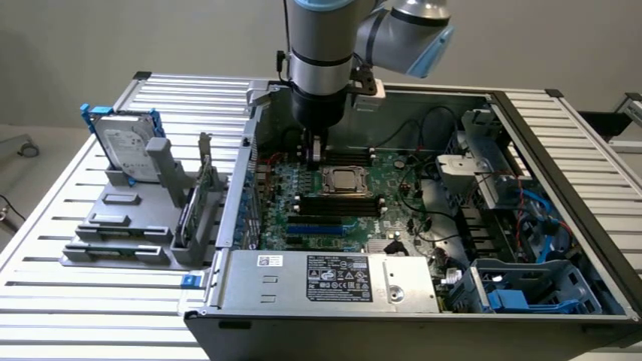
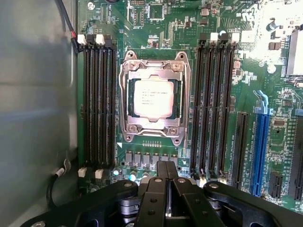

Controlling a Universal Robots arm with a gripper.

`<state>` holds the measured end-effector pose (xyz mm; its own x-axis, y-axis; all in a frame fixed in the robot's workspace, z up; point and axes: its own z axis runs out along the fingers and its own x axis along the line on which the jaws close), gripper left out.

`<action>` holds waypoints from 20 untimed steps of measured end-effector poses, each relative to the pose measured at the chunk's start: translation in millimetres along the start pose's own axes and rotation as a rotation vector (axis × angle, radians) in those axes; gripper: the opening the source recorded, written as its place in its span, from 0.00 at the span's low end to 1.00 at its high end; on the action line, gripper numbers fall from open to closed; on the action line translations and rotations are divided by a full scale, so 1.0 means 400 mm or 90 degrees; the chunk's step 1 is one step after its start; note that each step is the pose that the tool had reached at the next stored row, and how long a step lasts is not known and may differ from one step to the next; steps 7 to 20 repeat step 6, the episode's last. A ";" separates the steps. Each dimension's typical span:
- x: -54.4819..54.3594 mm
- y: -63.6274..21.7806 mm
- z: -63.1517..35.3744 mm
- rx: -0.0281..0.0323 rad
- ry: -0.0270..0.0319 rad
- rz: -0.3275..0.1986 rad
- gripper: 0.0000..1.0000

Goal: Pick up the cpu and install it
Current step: 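Install the second cpu locking lever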

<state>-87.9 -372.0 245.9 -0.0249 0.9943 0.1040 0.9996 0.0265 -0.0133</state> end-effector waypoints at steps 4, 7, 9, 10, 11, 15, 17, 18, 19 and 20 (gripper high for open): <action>0.000 0.000 0.000 0.0001 0.0000 0.000 0.11; 0.000 0.000 0.000 0.0000 0.0000 0.000 0.11; 0.000 0.000 0.000 0.0000 0.0000 0.000 0.11; 0.000 0.000 0.000 0.0000 0.0000 0.000 0.11; 0.000 0.000 0.000 0.0000 0.0000 0.000 0.11; 0.000 0.000 0.000 0.0000 0.0000 0.000 0.11; 0.000 0.000 0.000 0.0000 0.0000 0.000 0.11; 0.000 0.000 0.000 0.0000 0.0000 0.000 0.11; 0.000 0.000 0.000 0.0000 0.0000 0.000 0.11; 0.000 0.000 0.000 0.0000 0.0000 0.000 0.11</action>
